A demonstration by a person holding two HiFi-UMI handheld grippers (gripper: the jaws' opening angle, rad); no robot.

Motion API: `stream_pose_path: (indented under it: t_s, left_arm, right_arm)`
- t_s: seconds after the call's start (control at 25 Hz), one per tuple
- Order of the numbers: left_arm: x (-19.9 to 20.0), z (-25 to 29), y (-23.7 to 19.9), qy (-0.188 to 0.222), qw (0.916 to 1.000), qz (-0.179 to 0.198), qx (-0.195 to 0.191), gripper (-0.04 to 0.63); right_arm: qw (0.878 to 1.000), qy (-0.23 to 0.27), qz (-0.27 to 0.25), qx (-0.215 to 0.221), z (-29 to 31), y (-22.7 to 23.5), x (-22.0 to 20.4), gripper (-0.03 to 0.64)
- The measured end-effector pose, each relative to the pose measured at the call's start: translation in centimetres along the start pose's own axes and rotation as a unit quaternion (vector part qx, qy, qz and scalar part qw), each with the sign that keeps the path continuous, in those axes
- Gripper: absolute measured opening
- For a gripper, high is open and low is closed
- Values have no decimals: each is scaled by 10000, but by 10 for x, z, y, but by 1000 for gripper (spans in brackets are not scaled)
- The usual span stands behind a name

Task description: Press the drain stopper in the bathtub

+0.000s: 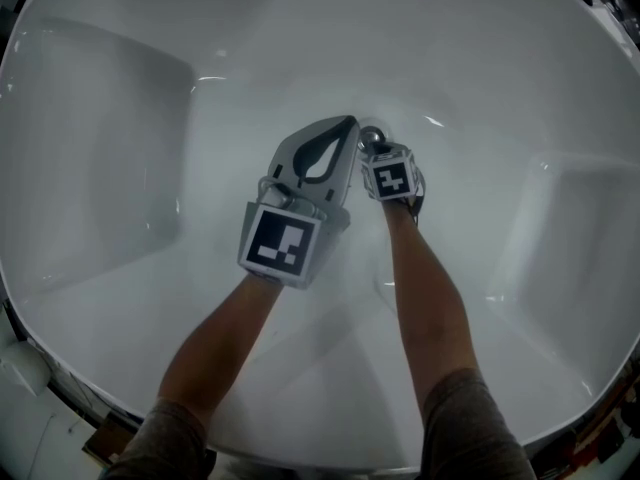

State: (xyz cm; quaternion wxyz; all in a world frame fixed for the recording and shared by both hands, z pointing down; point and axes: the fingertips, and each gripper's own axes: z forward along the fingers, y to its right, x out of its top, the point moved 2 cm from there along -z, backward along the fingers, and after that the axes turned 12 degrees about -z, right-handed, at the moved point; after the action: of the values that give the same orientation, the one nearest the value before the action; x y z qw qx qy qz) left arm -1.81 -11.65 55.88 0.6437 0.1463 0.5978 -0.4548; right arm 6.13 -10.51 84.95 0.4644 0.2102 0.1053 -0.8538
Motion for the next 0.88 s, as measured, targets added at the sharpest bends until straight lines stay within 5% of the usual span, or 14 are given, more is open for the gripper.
stream_pose_path:
  t_s: [0.88]
  left_arm:
    - [-21,0,6,-121,9998,-123,-69,2]
  right_arm:
    - [9980,-331,-537,6,4,3,2,3]
